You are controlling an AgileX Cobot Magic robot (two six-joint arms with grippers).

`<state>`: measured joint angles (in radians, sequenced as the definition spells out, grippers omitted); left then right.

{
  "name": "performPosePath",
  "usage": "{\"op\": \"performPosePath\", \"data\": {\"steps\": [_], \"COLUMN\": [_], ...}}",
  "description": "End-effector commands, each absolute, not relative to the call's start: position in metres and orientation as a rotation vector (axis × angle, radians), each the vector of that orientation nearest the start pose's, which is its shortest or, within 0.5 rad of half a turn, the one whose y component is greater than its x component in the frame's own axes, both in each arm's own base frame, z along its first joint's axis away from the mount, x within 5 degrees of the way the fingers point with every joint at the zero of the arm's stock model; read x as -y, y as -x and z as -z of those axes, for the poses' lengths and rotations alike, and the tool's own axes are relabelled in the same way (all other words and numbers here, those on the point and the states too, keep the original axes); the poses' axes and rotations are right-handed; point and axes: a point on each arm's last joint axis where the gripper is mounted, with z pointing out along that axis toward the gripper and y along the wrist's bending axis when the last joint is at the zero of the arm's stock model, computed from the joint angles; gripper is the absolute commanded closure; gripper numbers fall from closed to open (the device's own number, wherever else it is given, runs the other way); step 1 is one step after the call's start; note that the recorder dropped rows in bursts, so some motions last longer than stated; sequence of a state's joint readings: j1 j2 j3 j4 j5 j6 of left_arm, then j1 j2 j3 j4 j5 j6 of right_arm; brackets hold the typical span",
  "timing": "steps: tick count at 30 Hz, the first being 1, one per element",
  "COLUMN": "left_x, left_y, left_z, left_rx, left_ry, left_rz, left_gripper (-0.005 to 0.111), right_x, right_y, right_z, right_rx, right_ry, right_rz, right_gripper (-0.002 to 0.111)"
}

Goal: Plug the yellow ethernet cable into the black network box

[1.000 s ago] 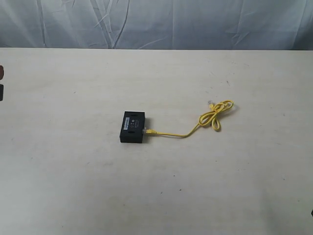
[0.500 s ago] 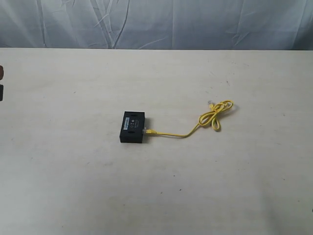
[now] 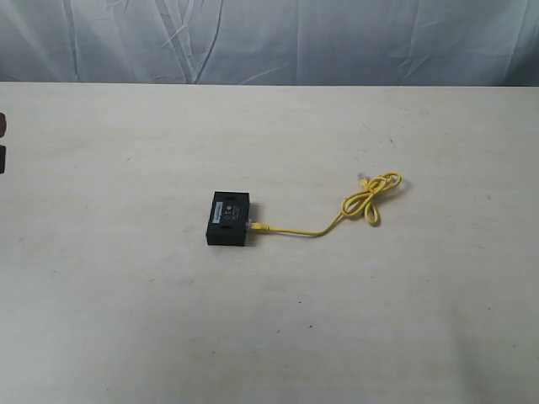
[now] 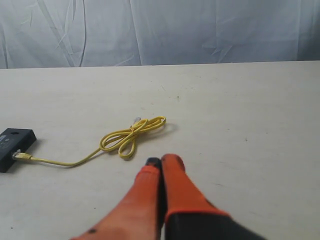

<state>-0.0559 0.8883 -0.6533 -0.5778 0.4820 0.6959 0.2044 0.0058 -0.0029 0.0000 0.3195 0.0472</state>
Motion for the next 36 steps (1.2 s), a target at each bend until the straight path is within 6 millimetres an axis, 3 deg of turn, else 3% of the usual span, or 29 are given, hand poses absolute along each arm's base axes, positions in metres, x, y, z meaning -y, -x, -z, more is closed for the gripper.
{"op": "performPosePath", "data": {"steps": [1, 10, 13, 20, 24, 28, 36], "left_x": [0.032, 0.033, 0.028, 0.029, 0.022, 0.016, 0.009], "left_y": [-0.175, -0.173, -0.156, -0.139, -0.109, -0.082, -0.064], "left_z": [-0.305, -0.306, -0.316, -0.321, -0.321, -0.282, -0.212], "left_rx": [-2.074, -2.062, -1.988, -1.981, -1.916, -1.786, -1.703], "left_ry": [-0.376, -0.397, -0.559, -0.575, -0.578, -0.494, -0.42], "left_rz": [0.194, 0.191, 0.015, 0.037, -0.045, -0.12, -0.19], "left_gripper": [0.107, 0.107, 0.107, 0.107, 0.107, 0.107, 0.107], "right_x": [-0.011, -0.011, -0.011, -0.011, -0.011, -0.011, -0.011], "right_y": [-0.053, -0.053, -0.053, -0.053, -0.053, -0.053, -0.053], "right_z": [-0.185, -0.185, -0.185, -0.185, -0.185, -0.185, -0.185], "right_rx": [-1.789, -1.789, -1.789, -1.79, -1.79, -1.79, -1.79], "right_ry": [0.135, 0.135, 0.135, 0.129, 0.129, 0.129, 0.129], "right_rz": [-0.176, -0.176, -0.176, -0.185, -0.185, -0.185, -0.185], "right_gripper": [0.108, 0.108, 0.108, 0.108, 0.108, 0.108, 0.108]}}
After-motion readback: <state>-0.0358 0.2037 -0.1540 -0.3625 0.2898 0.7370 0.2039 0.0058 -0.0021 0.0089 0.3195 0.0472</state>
